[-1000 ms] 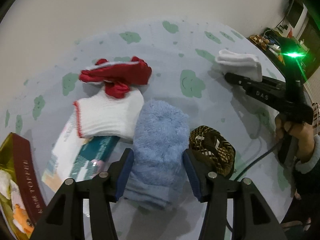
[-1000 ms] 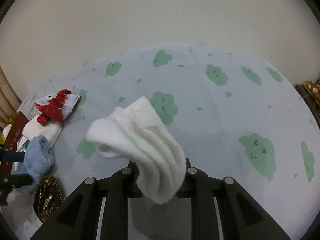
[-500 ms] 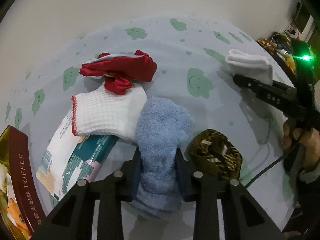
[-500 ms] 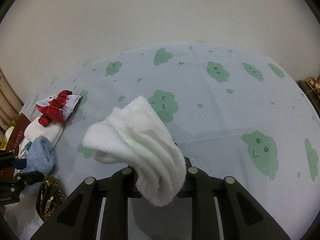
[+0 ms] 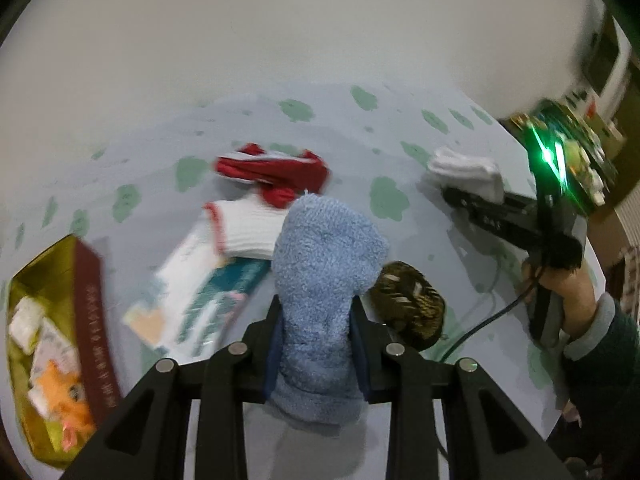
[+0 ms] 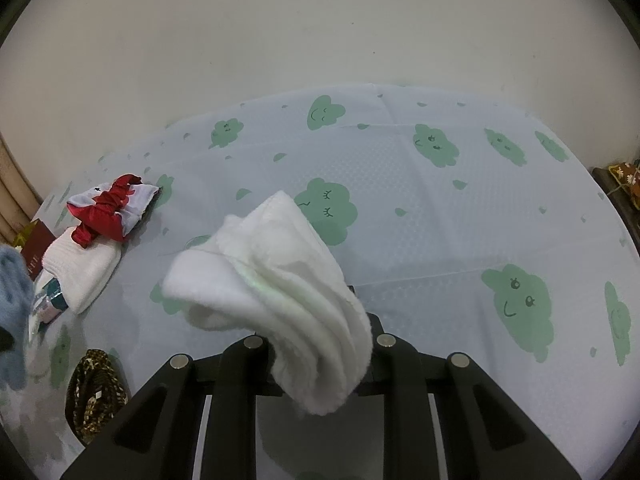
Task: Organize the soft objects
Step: 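Carry the blue fuzzy sock into the gold tin and open the left tool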
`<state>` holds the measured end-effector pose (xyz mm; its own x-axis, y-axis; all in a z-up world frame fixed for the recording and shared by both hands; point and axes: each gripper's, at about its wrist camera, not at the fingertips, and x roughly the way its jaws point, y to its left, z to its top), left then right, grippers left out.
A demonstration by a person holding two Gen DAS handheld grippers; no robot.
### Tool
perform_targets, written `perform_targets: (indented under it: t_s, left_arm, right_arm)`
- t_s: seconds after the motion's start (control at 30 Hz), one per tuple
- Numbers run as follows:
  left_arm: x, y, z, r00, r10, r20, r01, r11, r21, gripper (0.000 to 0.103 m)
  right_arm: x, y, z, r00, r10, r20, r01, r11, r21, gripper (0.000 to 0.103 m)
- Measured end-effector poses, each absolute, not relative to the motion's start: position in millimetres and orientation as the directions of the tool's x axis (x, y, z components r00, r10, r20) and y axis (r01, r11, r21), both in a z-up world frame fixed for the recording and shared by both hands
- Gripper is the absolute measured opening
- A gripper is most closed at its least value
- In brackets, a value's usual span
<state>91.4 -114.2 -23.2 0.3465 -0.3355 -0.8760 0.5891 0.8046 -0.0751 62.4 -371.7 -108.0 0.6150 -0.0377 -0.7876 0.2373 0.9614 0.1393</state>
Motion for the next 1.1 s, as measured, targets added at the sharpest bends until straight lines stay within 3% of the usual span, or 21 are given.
perform_targets:
  t_s: [0.53, 1.1]
  left_arm:
    - [128.8, 41.6, 33.9, 0.526, -0.145, -0.838, 0.232, 0.972, -0.022, 0.030]
    - [149.8, 136.8, 3.7, 0.496, -0.004, -0.868, 0.001, 1.000, -0.004, 0.030]
  right_arm:
    - [62.7, -370.6, -108.0, 0.611, -0.050, -0.790, 0.236, 0.964, 0.122, 0.020]
    - [63.2, -370.4, -108.2, 0.609, -0.055, -0.791, 0.234, 0.966, 0.113, 0.020]
